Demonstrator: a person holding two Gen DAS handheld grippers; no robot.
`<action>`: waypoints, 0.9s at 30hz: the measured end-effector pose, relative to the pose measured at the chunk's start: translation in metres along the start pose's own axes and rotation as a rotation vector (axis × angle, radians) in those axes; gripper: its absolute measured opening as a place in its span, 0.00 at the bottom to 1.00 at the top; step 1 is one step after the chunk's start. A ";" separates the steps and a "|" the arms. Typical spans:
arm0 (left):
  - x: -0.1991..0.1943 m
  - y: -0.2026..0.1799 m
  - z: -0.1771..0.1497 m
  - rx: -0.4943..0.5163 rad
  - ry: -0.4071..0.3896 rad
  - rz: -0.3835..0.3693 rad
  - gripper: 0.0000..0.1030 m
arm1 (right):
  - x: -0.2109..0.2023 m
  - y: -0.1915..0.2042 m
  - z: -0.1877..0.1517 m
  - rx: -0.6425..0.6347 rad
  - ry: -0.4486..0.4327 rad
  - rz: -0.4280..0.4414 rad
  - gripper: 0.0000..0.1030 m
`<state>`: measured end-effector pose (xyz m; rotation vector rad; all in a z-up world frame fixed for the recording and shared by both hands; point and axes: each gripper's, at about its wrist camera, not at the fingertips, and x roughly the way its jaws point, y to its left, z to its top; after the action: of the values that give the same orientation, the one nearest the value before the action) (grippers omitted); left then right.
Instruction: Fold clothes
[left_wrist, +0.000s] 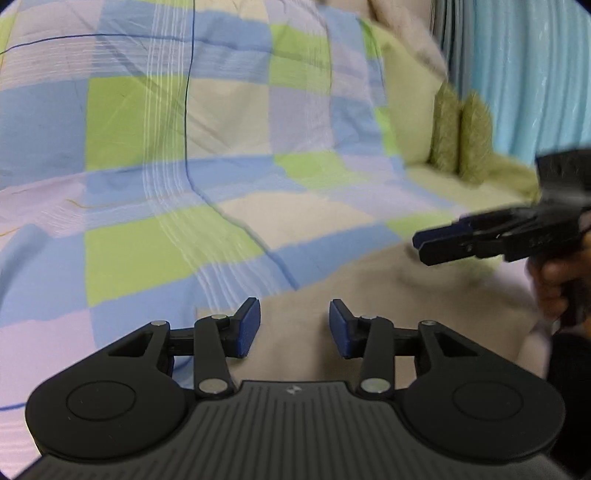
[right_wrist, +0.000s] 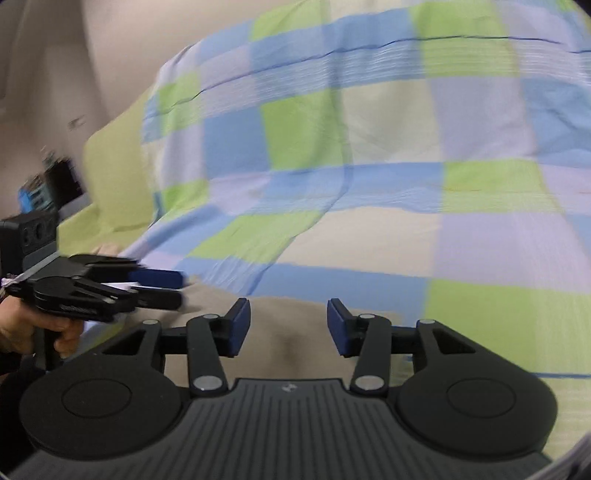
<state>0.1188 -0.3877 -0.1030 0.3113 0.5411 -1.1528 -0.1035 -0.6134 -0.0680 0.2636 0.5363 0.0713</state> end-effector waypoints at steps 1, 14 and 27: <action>0.001 0.003 -0.001 -0.005 0.003 0.009 0.45 | 0.009 0.000 -0.002 -0.023 0.036 -0.013 0.40; -0.009 -0.006 0.002 -0.012 0.067 0.140 0.45 | -0.008 0.042 -0.026 -0.070 0.098 -0.205 0.57; -0.040 -0.030 0.004 0.041 0.063 0.156 0.44 | -0.049 0.065 -0.051 -0.019 0.102 -0.284 0.59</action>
<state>0.0804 -0.3701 -0.0769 0.4197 0.5394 -1.0065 -0.1711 -0.5455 -0.0683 0.1641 0.6691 -0.1862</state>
